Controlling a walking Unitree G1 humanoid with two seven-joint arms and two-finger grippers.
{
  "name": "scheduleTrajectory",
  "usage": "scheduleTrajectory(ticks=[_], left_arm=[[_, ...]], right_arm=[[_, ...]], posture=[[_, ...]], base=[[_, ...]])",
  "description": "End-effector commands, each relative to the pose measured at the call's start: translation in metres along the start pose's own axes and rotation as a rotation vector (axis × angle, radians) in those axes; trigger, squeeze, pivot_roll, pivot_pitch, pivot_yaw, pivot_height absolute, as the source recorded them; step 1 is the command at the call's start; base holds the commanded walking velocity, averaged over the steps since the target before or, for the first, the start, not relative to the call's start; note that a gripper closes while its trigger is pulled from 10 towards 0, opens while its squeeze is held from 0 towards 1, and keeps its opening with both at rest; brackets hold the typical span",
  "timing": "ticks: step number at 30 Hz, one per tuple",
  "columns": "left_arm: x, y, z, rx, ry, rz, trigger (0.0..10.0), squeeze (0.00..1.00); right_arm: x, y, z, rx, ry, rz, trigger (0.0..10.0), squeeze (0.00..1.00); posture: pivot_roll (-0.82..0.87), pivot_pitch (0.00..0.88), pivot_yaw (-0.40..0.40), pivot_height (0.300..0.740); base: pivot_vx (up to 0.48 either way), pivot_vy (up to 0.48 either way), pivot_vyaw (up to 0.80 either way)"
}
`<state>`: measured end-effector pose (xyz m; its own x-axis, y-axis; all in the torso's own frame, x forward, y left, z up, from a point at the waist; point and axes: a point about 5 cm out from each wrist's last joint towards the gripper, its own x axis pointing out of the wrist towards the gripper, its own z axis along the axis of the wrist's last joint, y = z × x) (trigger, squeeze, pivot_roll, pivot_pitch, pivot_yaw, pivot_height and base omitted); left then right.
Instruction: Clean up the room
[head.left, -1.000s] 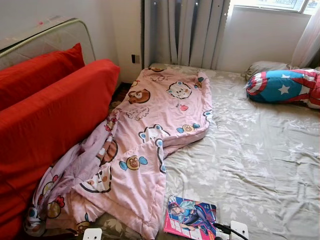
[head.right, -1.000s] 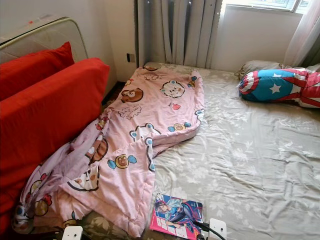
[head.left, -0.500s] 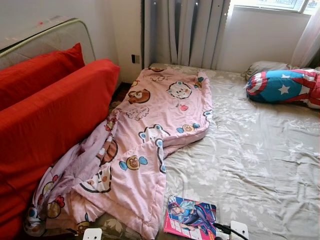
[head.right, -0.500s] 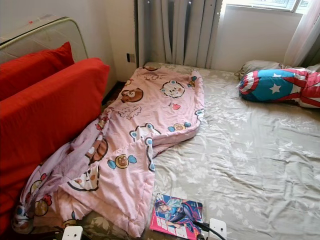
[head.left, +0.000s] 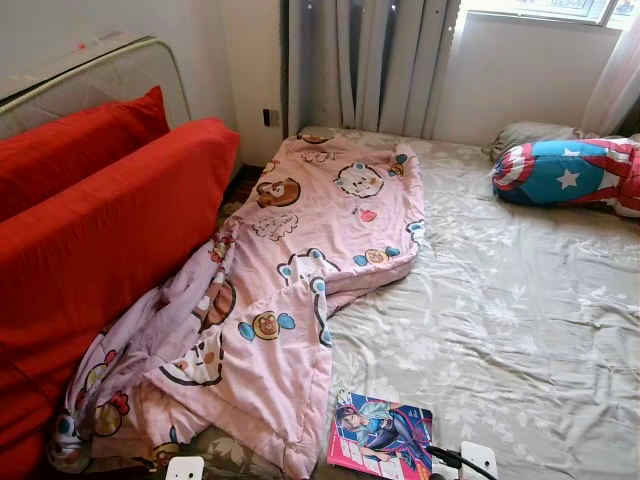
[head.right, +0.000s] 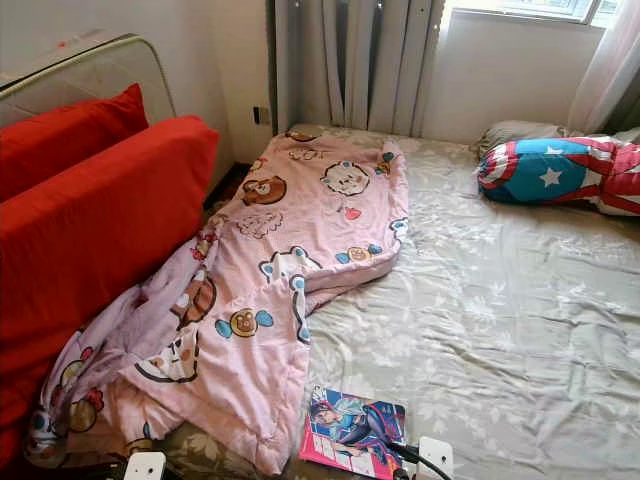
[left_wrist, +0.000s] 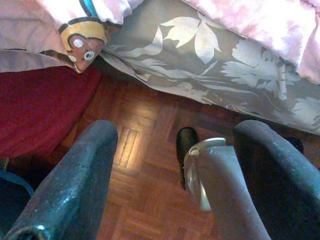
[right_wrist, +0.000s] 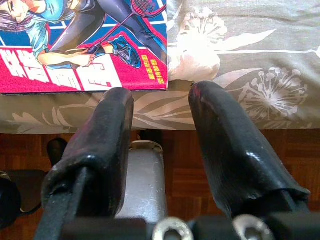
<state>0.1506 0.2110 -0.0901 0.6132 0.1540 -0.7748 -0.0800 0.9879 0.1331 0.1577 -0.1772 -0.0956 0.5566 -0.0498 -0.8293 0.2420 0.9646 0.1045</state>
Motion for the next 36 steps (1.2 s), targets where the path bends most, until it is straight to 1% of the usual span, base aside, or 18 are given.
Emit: scheduleTrajectory(ticks=[1,36], left_arm=[[0.0106,-0.0040,0.0298,-0.108,-0.002,-0.047,10.0,0.00],[0.0109,-0.0036,0.0308,-0.103,-0.002,-0.047,10.0,0.00]], right_arm=[[0.0100,0.0167,0.0709,-0.156,-0.094,0.111,10.0,0.00],[0.0102,0.0164,0.0713,-0.162,-0.085,0.099,10.0,0.00]], posture=[[0.07,0.000,-0.123,0.740],[0.07,0.000,-0.120,0.740]], base=[[0.000,0.000,0.00],[0.000,0.000,0.00]])
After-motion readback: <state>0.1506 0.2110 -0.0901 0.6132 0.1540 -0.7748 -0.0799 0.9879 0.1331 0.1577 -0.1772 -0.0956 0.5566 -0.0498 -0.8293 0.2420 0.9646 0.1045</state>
